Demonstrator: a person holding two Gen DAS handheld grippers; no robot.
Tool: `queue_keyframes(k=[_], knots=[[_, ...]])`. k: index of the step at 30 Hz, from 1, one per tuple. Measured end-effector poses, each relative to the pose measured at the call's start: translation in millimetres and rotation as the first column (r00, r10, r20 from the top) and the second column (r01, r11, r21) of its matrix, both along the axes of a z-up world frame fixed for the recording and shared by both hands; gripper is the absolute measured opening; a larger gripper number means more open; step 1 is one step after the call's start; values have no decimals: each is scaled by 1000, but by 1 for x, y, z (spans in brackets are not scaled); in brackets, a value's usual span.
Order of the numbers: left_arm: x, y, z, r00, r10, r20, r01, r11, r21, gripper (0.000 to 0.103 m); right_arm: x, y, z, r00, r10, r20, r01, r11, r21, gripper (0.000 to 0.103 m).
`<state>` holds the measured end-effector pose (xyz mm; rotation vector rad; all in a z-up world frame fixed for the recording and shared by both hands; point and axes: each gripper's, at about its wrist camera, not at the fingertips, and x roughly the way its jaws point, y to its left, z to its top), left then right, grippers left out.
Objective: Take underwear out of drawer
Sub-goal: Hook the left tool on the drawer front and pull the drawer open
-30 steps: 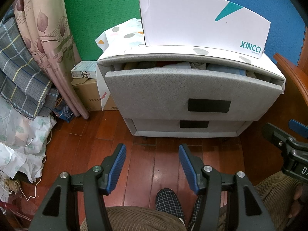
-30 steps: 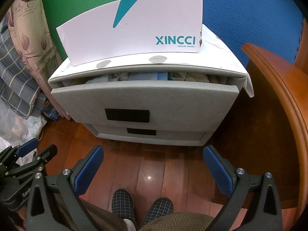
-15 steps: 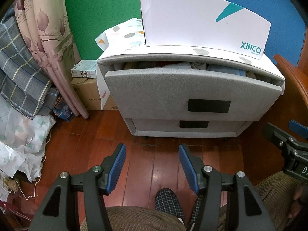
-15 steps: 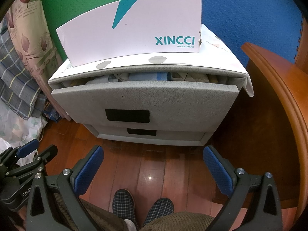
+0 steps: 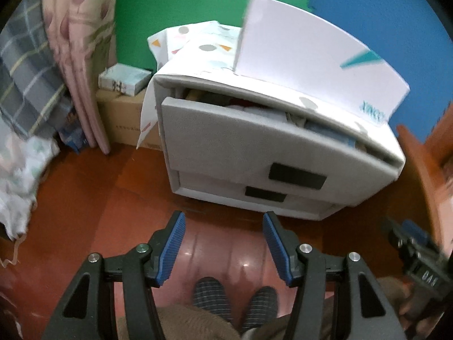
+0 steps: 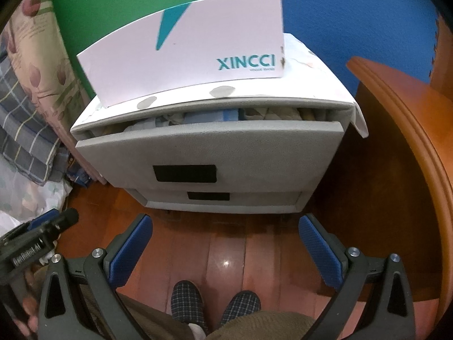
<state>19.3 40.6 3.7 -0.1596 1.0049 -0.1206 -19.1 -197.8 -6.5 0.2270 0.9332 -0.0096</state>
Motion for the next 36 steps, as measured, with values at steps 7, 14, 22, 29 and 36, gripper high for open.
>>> queue_keyframes(k=[7, 14, 22, 29, 36], knots=[[39, 33, 3, 993, 92, -69, -101, 983, -152, 58, -5, -24, -5, 998, -8, -63, 9, 1000, 16, 102], [83, 60, 4, 978, 166, -123, -197, 927, -319, 61, 0, -41, -27, 992, -15, -129, 30, 993, 114, 102], [122, 74, -14, 952, 222, -209, -293, 854, -431, 64, 0, -40, -32, 991, 9, -134, 8, 992, 123, 102], [143, 79, -33, 930, 250, -271, -350, 829, -437, 64, 2, -39, -32, 990, 13, -142, 4, 993, 116, 102], [151, 80, -48, 912, 284, -297, -391, 822, -414, 75, 4, -38, -32, 989, 20, -147, -3, 994, 112, 102]])
